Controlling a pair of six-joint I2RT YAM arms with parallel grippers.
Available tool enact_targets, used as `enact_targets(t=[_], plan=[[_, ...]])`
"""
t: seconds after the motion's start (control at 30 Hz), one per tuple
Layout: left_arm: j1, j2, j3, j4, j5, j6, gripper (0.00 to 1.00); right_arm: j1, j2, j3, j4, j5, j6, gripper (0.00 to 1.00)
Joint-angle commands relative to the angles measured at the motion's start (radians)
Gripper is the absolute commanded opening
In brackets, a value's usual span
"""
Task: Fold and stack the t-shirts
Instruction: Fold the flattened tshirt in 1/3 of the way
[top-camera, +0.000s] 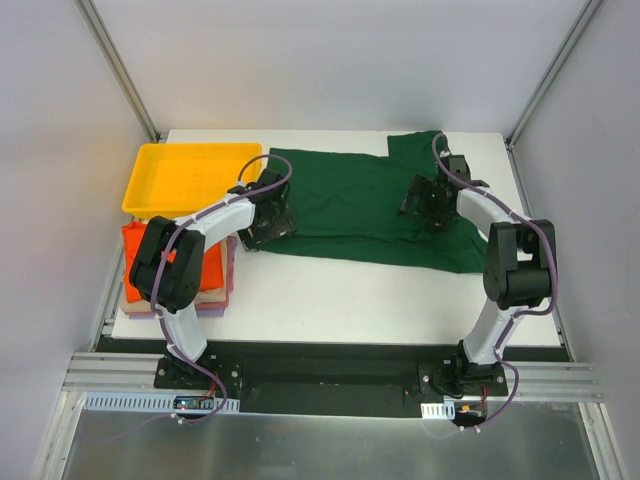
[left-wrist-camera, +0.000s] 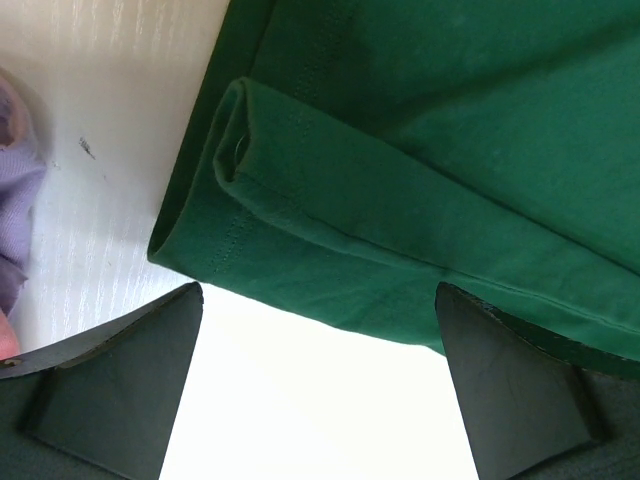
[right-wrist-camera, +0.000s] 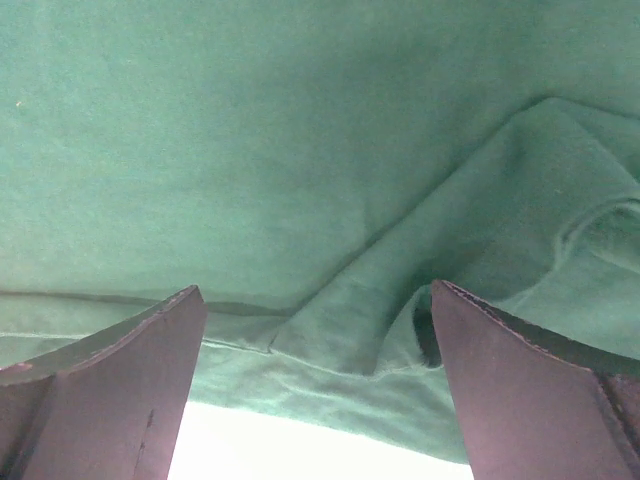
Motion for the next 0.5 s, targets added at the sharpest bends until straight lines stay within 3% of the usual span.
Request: enact_targets(t=[0.0,0.23,0.47], plan=[[0.007,-0.06,-0.02,-0.005,-0.023,0.007,0.99,0.004,-0.115,-0.015,-0.069,0.09,-0.043,0.96],[0.007,-0.079,-0.04,0.0,-0.021,0.007,0.99,0.004,-0.147,-0.139,-0.066,0.092,-0.013,0.99],[0.007,-0.082,-0.039,0.003,-0.023,0.007,0.99,0.004,-0.124,-0.158,-0.063,0.089,0.015,0.92]])
